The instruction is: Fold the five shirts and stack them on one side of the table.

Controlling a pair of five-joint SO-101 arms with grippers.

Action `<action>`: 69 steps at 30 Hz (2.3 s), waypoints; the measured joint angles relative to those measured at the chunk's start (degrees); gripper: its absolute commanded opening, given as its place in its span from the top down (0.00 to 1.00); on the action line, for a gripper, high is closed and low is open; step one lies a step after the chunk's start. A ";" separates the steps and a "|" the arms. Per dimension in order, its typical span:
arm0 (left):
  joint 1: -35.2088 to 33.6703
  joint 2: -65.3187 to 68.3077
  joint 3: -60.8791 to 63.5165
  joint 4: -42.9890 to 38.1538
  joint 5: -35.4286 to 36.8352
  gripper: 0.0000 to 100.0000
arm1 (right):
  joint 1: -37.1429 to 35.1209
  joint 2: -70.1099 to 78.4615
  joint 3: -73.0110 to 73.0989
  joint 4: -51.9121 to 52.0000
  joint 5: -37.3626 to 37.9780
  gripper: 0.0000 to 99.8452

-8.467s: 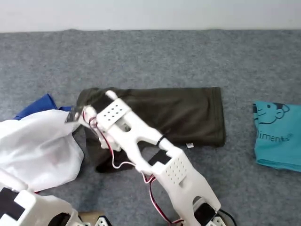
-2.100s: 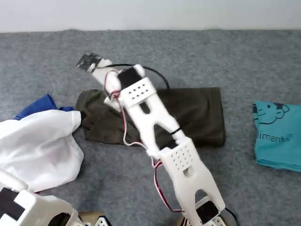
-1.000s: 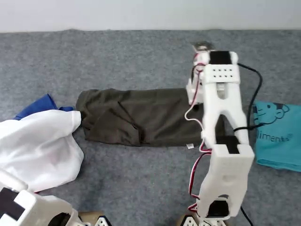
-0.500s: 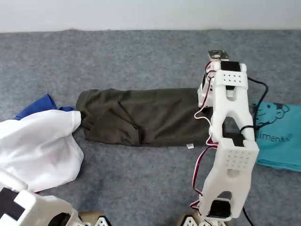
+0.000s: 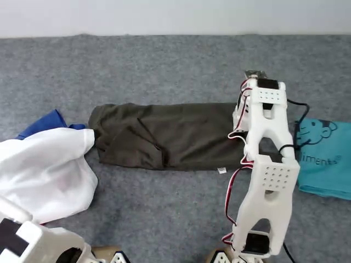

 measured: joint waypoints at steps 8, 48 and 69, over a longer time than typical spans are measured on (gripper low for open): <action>0.00 0.00 0.00 0.00 -0.09 0.96 | 2.20 -1.49 0.88 2.37 5.98 0.99; 0.00 0.00 0.00 0.00 -0.18 0.96 | -23.30 -23.30 0.97 14.68 16.18 0.99; 0.00 0.00 0.00 0.00 2.55 0.96 | -31.38 -22.24 -4.75 5.27 12.75 0.99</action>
